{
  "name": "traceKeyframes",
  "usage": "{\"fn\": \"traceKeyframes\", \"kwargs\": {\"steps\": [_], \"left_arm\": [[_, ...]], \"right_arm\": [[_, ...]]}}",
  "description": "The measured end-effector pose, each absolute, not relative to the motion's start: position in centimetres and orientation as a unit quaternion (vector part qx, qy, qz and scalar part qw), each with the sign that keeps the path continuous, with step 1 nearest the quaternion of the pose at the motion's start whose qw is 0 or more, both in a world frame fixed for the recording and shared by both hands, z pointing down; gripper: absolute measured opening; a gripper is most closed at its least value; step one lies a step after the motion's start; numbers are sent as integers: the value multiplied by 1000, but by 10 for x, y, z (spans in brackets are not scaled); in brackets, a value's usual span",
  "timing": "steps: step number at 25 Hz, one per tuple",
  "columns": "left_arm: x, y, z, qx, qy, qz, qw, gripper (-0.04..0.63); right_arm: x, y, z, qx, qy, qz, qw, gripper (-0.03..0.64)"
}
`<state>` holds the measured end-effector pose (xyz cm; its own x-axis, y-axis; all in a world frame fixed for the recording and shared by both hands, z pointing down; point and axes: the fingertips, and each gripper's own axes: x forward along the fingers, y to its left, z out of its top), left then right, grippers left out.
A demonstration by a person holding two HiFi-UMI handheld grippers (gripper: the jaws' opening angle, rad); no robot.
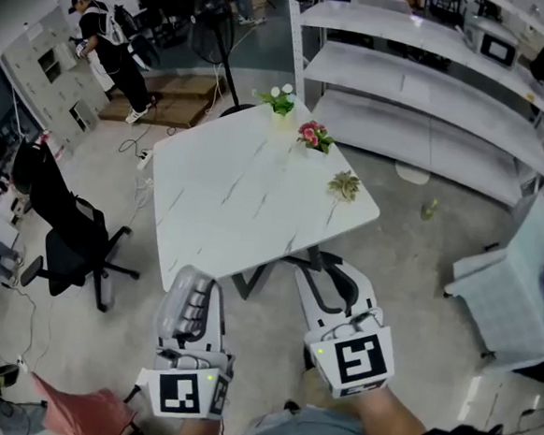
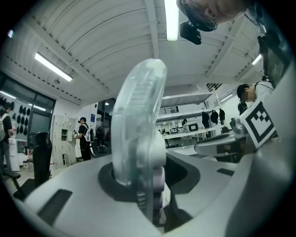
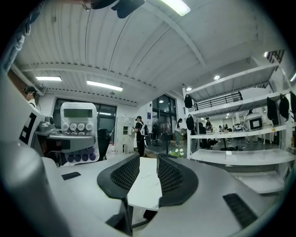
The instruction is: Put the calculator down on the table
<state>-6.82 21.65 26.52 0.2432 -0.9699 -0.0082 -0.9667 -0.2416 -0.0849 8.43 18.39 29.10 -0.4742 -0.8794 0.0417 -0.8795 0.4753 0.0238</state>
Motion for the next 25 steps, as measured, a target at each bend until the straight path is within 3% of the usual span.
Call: {"fn": "traceKeyframes", "kwargs": {"steps": [11,25], "left_arm": [[-57,117,236,-757,650,-28,63,136],[-107,21,267,-736,675,-19,33,136]], "right_arm": [[89,59,271,470,-883,-1,0,129],[42,-46,285,447,-894,-15,25,129]]}}
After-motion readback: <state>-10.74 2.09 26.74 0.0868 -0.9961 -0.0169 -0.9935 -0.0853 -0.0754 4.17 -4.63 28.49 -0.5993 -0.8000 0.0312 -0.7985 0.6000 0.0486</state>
